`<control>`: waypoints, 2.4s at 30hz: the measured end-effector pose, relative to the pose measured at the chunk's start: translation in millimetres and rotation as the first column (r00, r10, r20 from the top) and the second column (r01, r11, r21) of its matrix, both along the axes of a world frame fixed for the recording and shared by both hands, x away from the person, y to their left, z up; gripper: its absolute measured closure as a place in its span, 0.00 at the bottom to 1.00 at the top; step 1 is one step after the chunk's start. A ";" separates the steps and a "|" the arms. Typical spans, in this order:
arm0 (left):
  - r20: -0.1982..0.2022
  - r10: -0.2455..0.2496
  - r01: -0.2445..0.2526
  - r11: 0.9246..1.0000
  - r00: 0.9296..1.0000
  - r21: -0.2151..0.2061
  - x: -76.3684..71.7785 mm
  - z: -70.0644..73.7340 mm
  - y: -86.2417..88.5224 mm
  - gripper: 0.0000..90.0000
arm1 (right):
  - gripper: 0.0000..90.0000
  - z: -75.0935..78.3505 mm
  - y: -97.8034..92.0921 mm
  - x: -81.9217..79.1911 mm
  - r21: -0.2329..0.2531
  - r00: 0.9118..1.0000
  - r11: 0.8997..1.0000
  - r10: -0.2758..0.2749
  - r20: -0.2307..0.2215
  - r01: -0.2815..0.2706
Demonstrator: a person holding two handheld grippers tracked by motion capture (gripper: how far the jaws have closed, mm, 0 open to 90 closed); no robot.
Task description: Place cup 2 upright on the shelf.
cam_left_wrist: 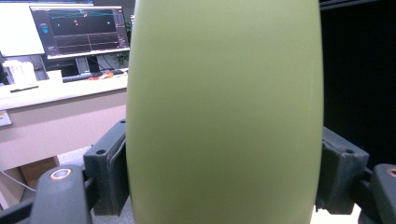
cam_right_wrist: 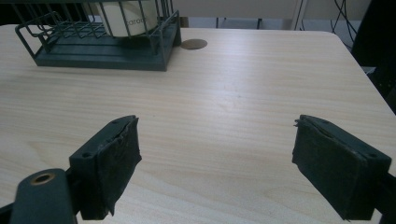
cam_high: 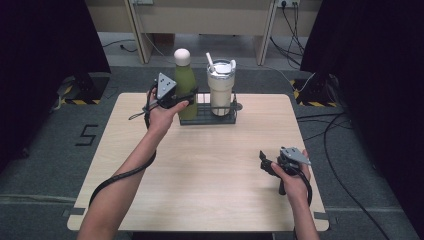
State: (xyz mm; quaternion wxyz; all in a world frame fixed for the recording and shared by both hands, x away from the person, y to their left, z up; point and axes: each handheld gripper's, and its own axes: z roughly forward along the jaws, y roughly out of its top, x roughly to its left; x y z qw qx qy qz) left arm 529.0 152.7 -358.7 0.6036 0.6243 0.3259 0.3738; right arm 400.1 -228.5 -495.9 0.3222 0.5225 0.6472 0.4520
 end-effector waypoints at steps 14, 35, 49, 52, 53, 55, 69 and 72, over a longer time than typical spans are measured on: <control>-0.006 0.026 -0.026 1.000 1.000 -0.009 11.6 -0.6 -4.4 0.24 | 0.17 -0.1 -1.1 0.6 -0.004 1.000 1.000 0.003 0.000 -0.003; -0.004 0.045 -0.045 0.999 0.999 -0.008 25.3 6.7 -9.0 0.24 | 0.17 0.3 -3.9 0.6 0.001 1.000 1.000 -0.001 0.001 0.001; -0.014 0.055 -0.055 0.998 0.998 -0.011 35.1 7.5 -10.3 0.24 | 0.17 0.1 -5.8 0.6 0.009 1.000 1.000 -0.004 -0.003 0.004; -0.014 0.058 -0.058 0.998 0.998 -0.010 37.1 9.2 -10.5 0.24 | 0.17 0.4 -6.5 0.6 0.007 1.000 1.000 -0.001 -0.001 0.001; -0.013 0.058 -0.058 0.998 0.998 -0.008 37.6 9.5 -10.6 0.24 | 0.17 0.4 -6.6 0.5 0.007 1.000 1.000 -0.002 0.000 0.002; -0.015 0.059 -0.059 0.998 0.998 -0.006 38.8 10.2 -10.9 0.24 | 0.17 0.5 -7.1 0.5 0.007 1.000 1.000 -0.003 0.001 0.003; -0.030 0.079 -0.080 0.997 0.996 -0.003 50.7 9.7 -10.7 0.24 | 0.17 1.2 -8.8 0.6 0.012 1.000 1.000 -0.006 -0.001 0.006; -0.035 0.082 -0.082 0.997 0.996 -0.001 53.1 9.0 -11.2 0.24 | 0.17 1.8 -9.3 0.7 0.013 1.000 1.000 -0.005 0.002 0.005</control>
